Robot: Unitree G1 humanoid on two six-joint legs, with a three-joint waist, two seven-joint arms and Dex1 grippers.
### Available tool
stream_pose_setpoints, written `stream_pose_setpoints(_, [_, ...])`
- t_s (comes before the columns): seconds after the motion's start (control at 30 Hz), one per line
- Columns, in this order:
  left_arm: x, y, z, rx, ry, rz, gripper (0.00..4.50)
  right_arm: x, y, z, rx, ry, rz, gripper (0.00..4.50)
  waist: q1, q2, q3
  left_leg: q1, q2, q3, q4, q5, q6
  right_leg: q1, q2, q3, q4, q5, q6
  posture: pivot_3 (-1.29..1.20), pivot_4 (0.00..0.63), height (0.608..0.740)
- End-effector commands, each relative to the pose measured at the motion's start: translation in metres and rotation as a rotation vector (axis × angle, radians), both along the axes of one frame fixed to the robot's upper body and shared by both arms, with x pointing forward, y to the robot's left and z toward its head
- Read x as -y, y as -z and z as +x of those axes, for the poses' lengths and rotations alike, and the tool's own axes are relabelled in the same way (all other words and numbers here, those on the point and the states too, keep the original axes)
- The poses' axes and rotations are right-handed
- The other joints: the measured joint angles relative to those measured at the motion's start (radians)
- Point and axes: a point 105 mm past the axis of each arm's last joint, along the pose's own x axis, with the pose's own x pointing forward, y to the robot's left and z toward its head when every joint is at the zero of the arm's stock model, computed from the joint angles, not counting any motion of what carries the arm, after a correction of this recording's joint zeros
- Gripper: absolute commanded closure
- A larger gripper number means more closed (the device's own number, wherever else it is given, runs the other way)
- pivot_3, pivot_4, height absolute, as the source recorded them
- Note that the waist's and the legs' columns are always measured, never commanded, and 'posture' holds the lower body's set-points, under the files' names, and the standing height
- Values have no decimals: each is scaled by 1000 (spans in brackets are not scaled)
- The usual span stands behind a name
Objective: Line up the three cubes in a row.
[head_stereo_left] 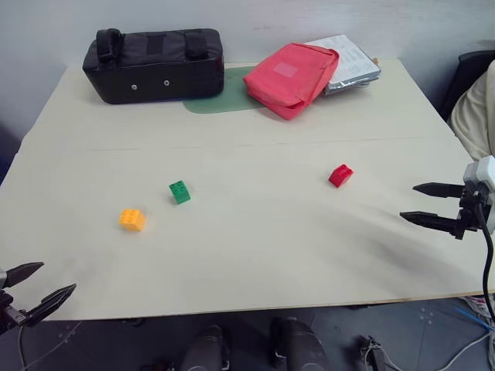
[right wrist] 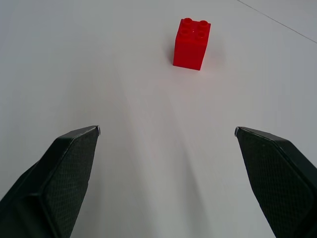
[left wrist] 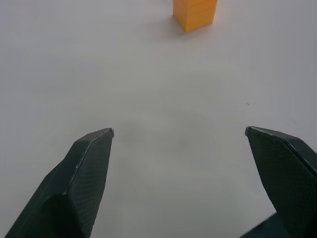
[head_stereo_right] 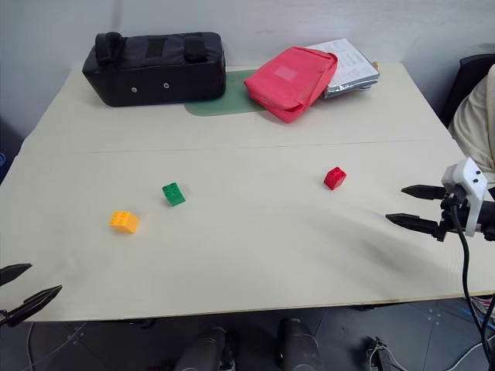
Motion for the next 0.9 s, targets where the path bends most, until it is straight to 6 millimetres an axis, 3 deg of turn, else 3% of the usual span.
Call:
stream_pose_setpoints(0.03, [-2, -5, -3, 25, -16, 6, 15, -4, -11, 0, 46, -7, 6, 0, 0, 0, 0, 0, 0, 0, 0, 0, 0, 0, 0, 0, 0, 0, 0, 0, 150, 740])
stream_pose_setpoints(0.7, [-2, -3, 2, 36, -33, 3, 15, -8, -15, 2, 81, 16, 3, 0, 0, 0, 0, 0, 0, 0, 0, 0, 0, 0, 0, 0, 0, 0, 0, 0, 150, 740])
stream_pose_setpoints(0.83, [3, -3, 7, 22, -9, -3, 15, -15, -17, 6, 111, 30, -13, 0, 0, 0, 0, 0, 0, 0, 0, 0, 1, 0, 0, 0, 1, 0, 0, 0, 150, 740])
stream_pose_setpoints(0.9, [18, -13, 17, 39, 63, -41, 15, -25, -20, 12, 123, 32, 0, 0, 0, 0, 0, 0, 0, 0, 0, 0, 0, 0, 0, 0, 1, 0, 0, 0, 150, 740])
